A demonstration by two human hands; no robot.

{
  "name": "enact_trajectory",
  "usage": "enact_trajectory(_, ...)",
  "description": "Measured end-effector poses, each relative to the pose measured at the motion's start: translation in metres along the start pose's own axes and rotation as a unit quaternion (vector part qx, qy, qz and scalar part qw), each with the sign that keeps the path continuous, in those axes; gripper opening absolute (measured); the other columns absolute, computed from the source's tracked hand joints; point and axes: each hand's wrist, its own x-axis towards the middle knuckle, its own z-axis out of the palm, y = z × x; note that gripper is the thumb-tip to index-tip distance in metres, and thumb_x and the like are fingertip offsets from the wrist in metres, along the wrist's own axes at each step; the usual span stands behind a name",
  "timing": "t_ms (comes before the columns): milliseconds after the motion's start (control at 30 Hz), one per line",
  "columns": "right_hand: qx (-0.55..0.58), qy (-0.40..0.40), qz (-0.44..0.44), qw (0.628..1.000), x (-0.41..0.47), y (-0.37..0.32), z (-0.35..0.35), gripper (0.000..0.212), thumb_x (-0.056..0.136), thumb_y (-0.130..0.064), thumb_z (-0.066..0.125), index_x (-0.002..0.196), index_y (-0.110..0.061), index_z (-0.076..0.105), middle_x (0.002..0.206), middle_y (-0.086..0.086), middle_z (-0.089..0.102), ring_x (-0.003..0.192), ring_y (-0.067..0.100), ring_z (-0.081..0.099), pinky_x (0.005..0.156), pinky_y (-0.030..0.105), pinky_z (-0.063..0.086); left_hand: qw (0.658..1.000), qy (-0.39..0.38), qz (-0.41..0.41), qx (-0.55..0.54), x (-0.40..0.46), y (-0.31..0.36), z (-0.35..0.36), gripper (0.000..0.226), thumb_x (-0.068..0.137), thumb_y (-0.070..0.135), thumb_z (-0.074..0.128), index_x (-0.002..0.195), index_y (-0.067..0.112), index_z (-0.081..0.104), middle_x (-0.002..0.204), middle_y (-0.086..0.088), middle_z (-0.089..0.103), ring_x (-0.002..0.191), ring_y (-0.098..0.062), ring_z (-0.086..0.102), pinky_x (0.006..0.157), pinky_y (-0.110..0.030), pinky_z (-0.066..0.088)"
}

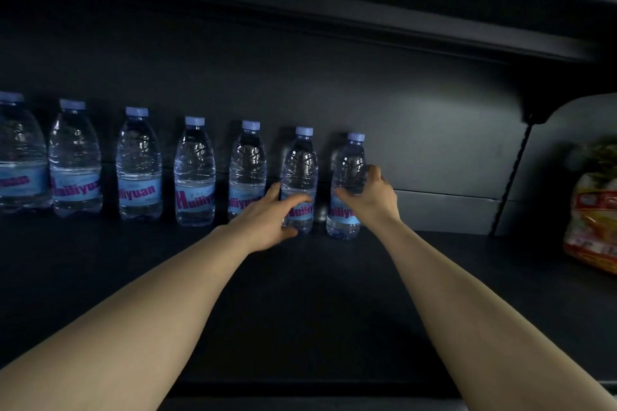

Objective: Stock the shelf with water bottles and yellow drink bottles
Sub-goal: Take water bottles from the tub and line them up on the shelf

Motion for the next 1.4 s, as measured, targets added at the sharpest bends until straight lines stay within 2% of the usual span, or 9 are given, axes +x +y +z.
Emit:
enact_trajectory(133,-0.001,0.002,-0.01,1.0,-0.004,-0.002,0.003,0.061,0.082,-0.046,0.071,0.126,-0.012,0.046,0.116,0.009,0.061,0.102,0.032,0.061,0.076,0.034,0.045,1.0,0.005,0.002,-0.003,0.001,0.001,0.0,0.072,0.093,0.03,0.066,0.148,0.048,0.024,0.163,-0.001,0.003,0.139,-0.029,0.039,0.112,-0.044,0.035)
enact_trajectory(367,-0.004,-0.003,0.006,1.0,-0.007,-0.006,0.007,0.064,0.087,-0.043,0.07,0.134,-0.012,0.041,0.127,0.011,0.057,0.109,0.031,0.059,0.077,0.031,0.04,1.0,-0.002,-0.007,-0.002,-0.005,0.007,-0.003,0.07,0.095,0.03,0.063,0.151,0.045,0.024,0.164,-0.006,0.004,0.141,-0.032,0.036,0.114,-0.044,0.031)
enact_trajectory(467,-0.051,0.001,-0.006,0.999,-0.015,-0.012,0.003,0.068,0.092,-0.041,0.065,0.142,-0.01,0.031,0.132,0.016,0.052,0.111,0.036,0.058,0.082,0.04,0.048,1.0,0.013,-0.007,0.0,-0.006,0.006,-0.006,0.062,0.096,0.029,0.061,0.15,0.041,0.031,0.16,-0.007,0.018,0.14,-0.031,0.036,0.113,-0.041,0.031)
enact_trajectory(567,-0.109,0.021,-0.039,0.993,-0.03,-0.015,-0.003,0.069,0.095,-0.038,0.061,0.147,-0.01,0.024,0.132,0.018,0.047,0.112,0.04,0.056,0.085,0.045,0.049,0.999,0.048,0.001,0.01,-0.012,0.004,-0.011,0.053,0.096,0.03,0.061,0.146,0.033,0.04,0.151,-0.004,0.038,0.132,-0.027,0.045,0.108,-0.039,0.038)
enact_trajectory(667,-0.152,0.023,-0.072,0.985,-0.049,-0.021,-0.011,0.059,0.097,-0.034,0.059,0.142,-0.008,0.031,0.129,0.018,0.047,0.114,0.039,0.053,0.084,0.045,0.049,0.995,0.096,0.004,0.005,-0.022,0.005,-0.018,0.048,0.097,0.03,0.06,0.142,0.027,0.045,0.14,-0.004,0.051,0.123,-0.025,0.053,0.1,-0.037,0.045)
enact_trajectory(800,-0.194,0.023,-0.115,0.974,-0.081,-0.039,-0.022,0.053,0.096,-0.031,0.059,0.138,-0.007,0.037,0.127,0.018,0.05,0.112,0.038,0.053,0.08,0.044,0.049,0.986,0.167,0.009,0.014,-0.048,0.008,-0.032,0.04,0.097,0.031,0.06,0.135,0.024,0.051,0.128,-0.005,0.059,0.111,-0.024,0.059,0.091,-0.036,0.047)
enact_trajectory(1067,-0.208,0.032,-0.167,0.963,-0.175,-0.097,-0.027,0.047,0.094,-0.033,0.06,0.132,-0.009,0.046,0.123,0.016,0.054,0.111,0.038,0.054,0.081,0.042,0.048,0.97,0.243,0.019,0.015,-0.145,-0.007,-0.057,0.034,0.095,0.029,0.062,0.127,0.02,0.058,0.121,-0.006,0.063,0.107,-0.026,0.061,0.084,-0.038,0.051)
enact_trajectory(1267,-0.251,0.05,-0.226,0.94,-0.277,-0.145,-0.021,0.044,0.093,-0.036,0.062,0.126,-0.009,0.053,0.111,0.013,0.061,0.103,0.035,0.058,0.077,0.042,0.049,0.962,0.263,0.011,0.07,-0.257,-0.035,-0.068,0.033,0.094,0.032,0.062,0.125,0.021,0.058,0.115,-0.005,0.062,0.108,-0.028,0.057,0.08,-0.039,0.051)
enact_trajectory(1400,-0.238,0.06,-0.27,0.931,-0.349,-0.166,-0.006,0.041,0.089,-0.034,0.066,0.12,-0.008,0.059,0.104,0.011,0.064,0.095,0.034,0.06,0.074,0.043,0.051,0.954,0.274,0.011,0.122,-0.341,-0.057,-0.061,0.034,0.091,0.03,0.066,0.123,0.019,0.061,0.111,-0.007,0.064,0.104,-0.031,0.056,0.079,-0.042,0.053)
